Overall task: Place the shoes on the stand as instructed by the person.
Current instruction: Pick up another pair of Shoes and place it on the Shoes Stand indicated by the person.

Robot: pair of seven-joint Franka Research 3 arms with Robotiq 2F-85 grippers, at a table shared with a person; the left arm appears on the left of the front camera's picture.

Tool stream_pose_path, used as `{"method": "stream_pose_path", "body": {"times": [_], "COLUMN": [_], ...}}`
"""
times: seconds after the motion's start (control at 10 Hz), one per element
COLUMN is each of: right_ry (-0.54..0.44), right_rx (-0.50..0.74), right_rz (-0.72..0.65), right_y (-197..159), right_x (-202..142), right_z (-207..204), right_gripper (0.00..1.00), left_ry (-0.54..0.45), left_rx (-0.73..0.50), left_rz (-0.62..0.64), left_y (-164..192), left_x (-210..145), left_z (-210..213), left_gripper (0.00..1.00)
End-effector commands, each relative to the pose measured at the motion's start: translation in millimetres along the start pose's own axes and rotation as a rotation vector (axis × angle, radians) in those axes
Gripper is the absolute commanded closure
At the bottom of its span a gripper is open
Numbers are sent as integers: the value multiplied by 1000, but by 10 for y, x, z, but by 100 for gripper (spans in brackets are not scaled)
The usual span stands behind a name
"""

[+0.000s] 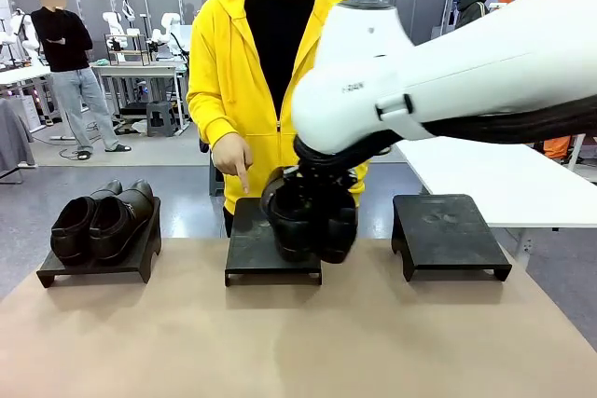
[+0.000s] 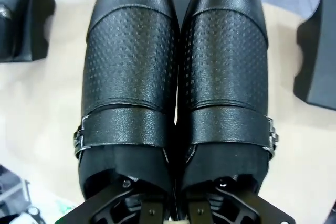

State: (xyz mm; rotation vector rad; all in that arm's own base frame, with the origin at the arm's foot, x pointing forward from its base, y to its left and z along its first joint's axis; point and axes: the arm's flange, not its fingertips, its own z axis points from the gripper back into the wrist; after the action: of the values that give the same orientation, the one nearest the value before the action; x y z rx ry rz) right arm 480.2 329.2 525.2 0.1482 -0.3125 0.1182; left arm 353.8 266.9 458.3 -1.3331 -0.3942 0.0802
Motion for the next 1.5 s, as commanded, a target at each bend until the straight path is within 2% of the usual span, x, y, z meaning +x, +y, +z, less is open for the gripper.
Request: {"method": "stream_pose_path", "body": {"times": [0.0, 0.3, 0.7, 1.0, 1.4], "right_ry": [-74, -129, -202, -198, -206], "right_rx": [-30, -52, -100, -114, -125], "right_rz": [-87, -146, -149, -172, -137], "right_y": [347, 634, 668, 597, 588], "right_x": [366, 700, 883, 950, 968], "right_z": [-72, -507, -1102, -1308, -1500], "right_gripper": [90, 90, 90, 90, 90], "left_ry": [0, 0, 0, 0, 0], "left_rx": [13, 13, 13, 13, 13], "left_rz": [-7, -7, -7, -7, -7], "left_y": [-14, -14, -14, -14, -14], "left_x": [-26, -26, -26, -26, -26], "left_z": [-2, -2, -2, -2, -2], "left_gripper": [0, 0, 0, 0, 0]}}
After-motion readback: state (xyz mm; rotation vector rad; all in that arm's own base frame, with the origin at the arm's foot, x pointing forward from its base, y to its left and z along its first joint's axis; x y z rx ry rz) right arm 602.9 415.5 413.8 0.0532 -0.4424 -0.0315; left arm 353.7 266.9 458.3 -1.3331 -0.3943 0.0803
